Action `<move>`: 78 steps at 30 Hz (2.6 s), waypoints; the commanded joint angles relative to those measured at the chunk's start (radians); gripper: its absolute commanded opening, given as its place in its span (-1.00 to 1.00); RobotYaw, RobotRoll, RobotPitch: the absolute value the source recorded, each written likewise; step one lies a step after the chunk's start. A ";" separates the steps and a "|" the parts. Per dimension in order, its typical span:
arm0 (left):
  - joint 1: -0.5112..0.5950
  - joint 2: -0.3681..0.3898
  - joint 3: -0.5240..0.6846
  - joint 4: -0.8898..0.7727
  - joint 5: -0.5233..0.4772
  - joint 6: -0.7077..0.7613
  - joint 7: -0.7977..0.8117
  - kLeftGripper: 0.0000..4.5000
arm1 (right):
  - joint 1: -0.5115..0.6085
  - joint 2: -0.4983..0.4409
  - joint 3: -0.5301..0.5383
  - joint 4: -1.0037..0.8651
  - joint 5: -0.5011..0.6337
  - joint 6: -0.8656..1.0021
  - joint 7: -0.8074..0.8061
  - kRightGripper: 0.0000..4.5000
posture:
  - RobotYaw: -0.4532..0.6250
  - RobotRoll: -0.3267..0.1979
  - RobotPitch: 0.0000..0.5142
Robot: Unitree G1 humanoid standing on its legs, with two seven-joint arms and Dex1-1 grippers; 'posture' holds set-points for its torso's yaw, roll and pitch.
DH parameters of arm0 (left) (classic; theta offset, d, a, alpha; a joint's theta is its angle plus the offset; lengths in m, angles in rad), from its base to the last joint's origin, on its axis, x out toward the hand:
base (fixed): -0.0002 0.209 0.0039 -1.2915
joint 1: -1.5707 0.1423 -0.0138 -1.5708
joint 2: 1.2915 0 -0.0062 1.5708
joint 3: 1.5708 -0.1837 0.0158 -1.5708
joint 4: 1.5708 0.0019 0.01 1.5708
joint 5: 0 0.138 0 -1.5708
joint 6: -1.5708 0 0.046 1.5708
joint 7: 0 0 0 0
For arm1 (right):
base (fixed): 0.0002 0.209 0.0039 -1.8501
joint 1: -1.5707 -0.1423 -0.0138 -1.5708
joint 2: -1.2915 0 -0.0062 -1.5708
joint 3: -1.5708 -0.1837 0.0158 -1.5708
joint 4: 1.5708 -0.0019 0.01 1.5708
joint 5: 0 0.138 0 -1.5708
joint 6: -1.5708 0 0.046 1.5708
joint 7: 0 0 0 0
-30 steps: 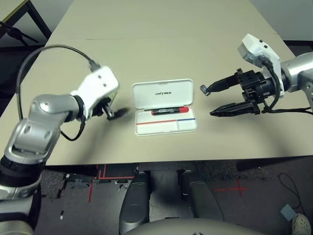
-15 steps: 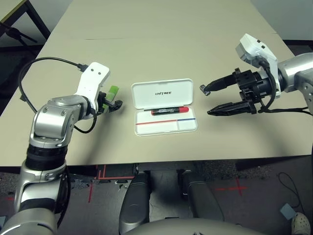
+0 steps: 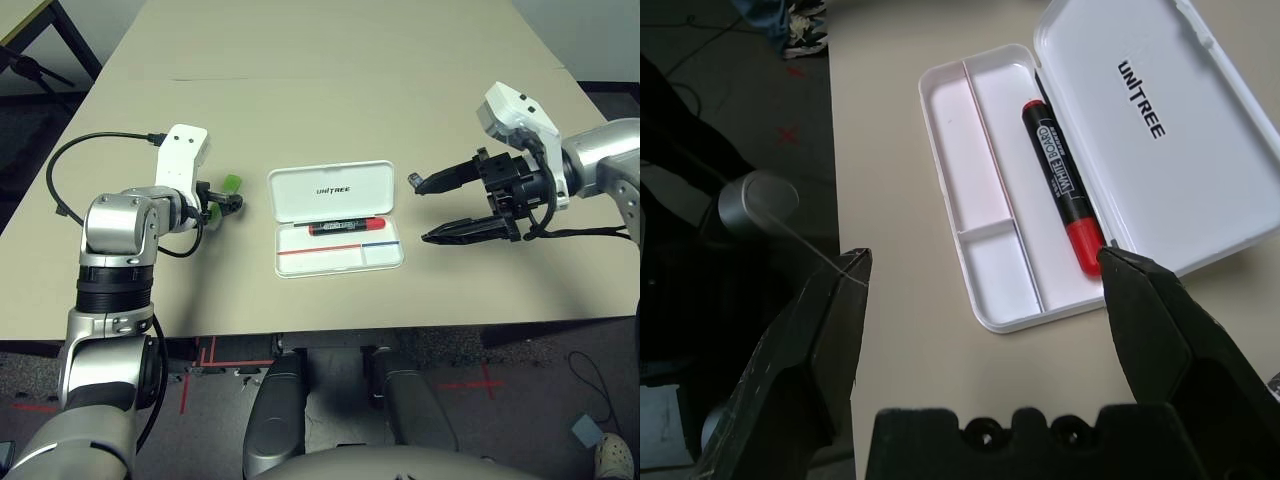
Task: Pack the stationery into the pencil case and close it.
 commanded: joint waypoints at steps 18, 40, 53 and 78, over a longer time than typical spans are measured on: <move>0.024 0.017 -0.056 0.046 -0.011 -0.057 -0.033 -0.52 | 0.000 0.000 0.008 -0.008 0.000 -0.017 -0.019 1.00 | -0.03 0.25 -0.16; 0.210 0.397 -0.158 -0.421 -0.170 -0.241 -0.501 -0.52 | -0.018 0.041 0.042 0.048 -0.033 -0.080 -0.012 1.00 | 0.07 0.25 -0.21; 0.176 0.411 -0.274 -0.509 -0.165 -0.355 -0.609 -0.52 | -0.021 0.045 0.046 0.061 -0.041 -0.097 -0.010 1.00 | 0.05 0.25 -0.19; 0.016 0.274 -0.551 -0.424 0.029 -0.494 -0.692 -0.52 | -0.009 0.043 0.046 0.055 -0.069 -0.098 -0.025 1.00 | -0.03 0.25 -0.16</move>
